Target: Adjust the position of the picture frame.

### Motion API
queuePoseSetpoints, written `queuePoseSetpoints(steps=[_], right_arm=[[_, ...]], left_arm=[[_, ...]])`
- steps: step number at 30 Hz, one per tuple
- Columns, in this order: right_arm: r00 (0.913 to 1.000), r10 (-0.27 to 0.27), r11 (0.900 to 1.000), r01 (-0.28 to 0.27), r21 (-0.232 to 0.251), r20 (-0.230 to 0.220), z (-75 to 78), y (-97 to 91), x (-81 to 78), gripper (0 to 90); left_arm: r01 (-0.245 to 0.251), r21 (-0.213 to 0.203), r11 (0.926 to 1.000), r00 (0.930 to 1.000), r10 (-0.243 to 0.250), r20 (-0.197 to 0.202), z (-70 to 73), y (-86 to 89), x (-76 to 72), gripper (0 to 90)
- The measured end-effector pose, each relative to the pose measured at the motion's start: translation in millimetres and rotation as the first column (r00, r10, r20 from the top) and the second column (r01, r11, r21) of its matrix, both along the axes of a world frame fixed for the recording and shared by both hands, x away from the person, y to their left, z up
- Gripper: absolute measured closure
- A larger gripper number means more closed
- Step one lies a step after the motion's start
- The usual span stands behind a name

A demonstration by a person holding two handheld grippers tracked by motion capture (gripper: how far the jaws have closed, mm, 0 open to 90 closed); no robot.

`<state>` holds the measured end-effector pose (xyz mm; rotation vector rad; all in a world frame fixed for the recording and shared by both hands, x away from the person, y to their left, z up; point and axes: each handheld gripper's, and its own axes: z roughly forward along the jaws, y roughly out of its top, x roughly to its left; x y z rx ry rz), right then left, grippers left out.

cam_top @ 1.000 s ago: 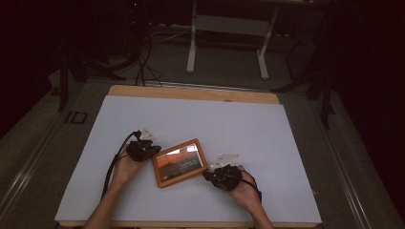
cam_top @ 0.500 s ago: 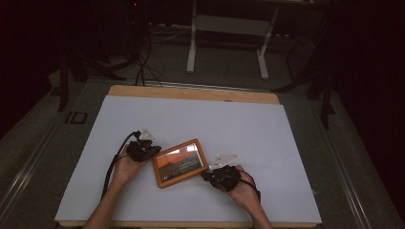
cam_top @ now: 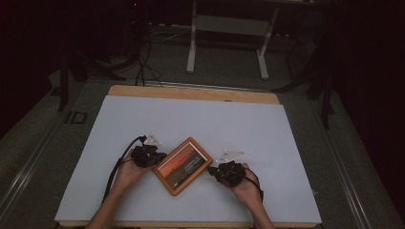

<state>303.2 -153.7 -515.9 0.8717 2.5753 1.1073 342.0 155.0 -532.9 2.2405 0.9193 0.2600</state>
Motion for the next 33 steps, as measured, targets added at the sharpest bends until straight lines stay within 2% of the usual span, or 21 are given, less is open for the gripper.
queuePoseSetpoints(steps=[3,4,6,9,11,15,17,21,23,25,29,32,33], right_arm=[[0.9994,-0.033,0.9994,0.033,0.001,0.010,-0.5,-3.3,3.7,89.8],[0.9990,-0.044,0.9990,0.044,0.002,0.005,-0.4,-4.2,4.6,89.8],[0.9988,-0.044,0.9990,0.044,0.012,-0.020,0.0,-5.8,6.1,88.5],[0.9971,-0.004,0.9996,0.006,0.026,-0.076,-0.6,-4.4,5.6,77.2],[0.9923,0.019,0.9989,-0.014,0.045,-0.123,-2.0,-2.5,4.6,66.8],[0.9796,0.031,0.9976,-0.018,0.067,-0.198,-3.8,0.8,4.8,47.7],[0.9737,0.025,0.9971,-0.008,0.076,-0.226,-5.3,1.8,5.1,42.0],[0.9683,0.011,0.9969,0.009,0.078,-0.250,-6.9,2.6,5.5,37.2],[0.9670,0.011,0.9966,0.010,0.081,-0.255,-7.0,2.7,5.7,36.2],[0.9635,0.018,0.9943,0.010,0.106,-0.267,-6.2,3.1,5.5,35.2],[0.9598,0.037,0.9929,-0.004,0.119,-0.278,-5.9,10.4,3.6,29.7],[0.9580,0.036,0.9937,-0.004,0.112,-0.284,-9.6,19.2,1.9,26.4],[0.9553,0.042,0.9926,-0.006,0.121,-0.293,-10.6,21.5,1.6,26.0]], left_arm=[[0.036,-0.024,0.9991,0.9989,-0.036,-0.030,-0.3,-1.9,-5.4,90.0],[0.049,-0.024,0.9985,0.9981,-0.050,-0.036,-0.1,-1.7,-6.2,89.9],[0.045,-0.037,0.9983,0.9974,-0.047,-0.054,0.9,-0.3,-5.8,89.5],[0.013,-0.093,0.9956,0.9964,-0.020,-0.083,3.8,6.9,-3.4,83.0],[0.001,-0.143,0.9898,0.9954,-0.014,-0.095,5.9,11.2,-2.7,77.4],[-0.027,-0.181,0.9831,0.9951,0.009,-0.098,9.3,16.9,-1.9,65.8],[-0.039,-0.215,0.9759,0.9932,0.014,-0.115,9.5,20.9,-0.2,60.4],[-0.025,-0.261,0.9649,0.9922,-0.008,-0.125,11.3,24.4,0.4,53.2],[-0.011,-0.269,0.9631,0.9919,-0.024,-0.125,11.8,23.3,-0.1,49.9],[0.011,-0.273,0.9620,0.9910,-0.047,-0.125,11.3,20.3,-0.9,48.1],[0.046,-0.239,0.9699,0.9901,-0.076,-0.118,9.0,11.4,-2.4,43.7],[0.059,-0.234,0.9703,0.9859,-0.094,-0.138,5.6,6.8,-1.3,42.2],[0.068,-0.245,0.9672,0.9828,-0.107,-0.150,4.4,6.0,-0.6,41.8]])
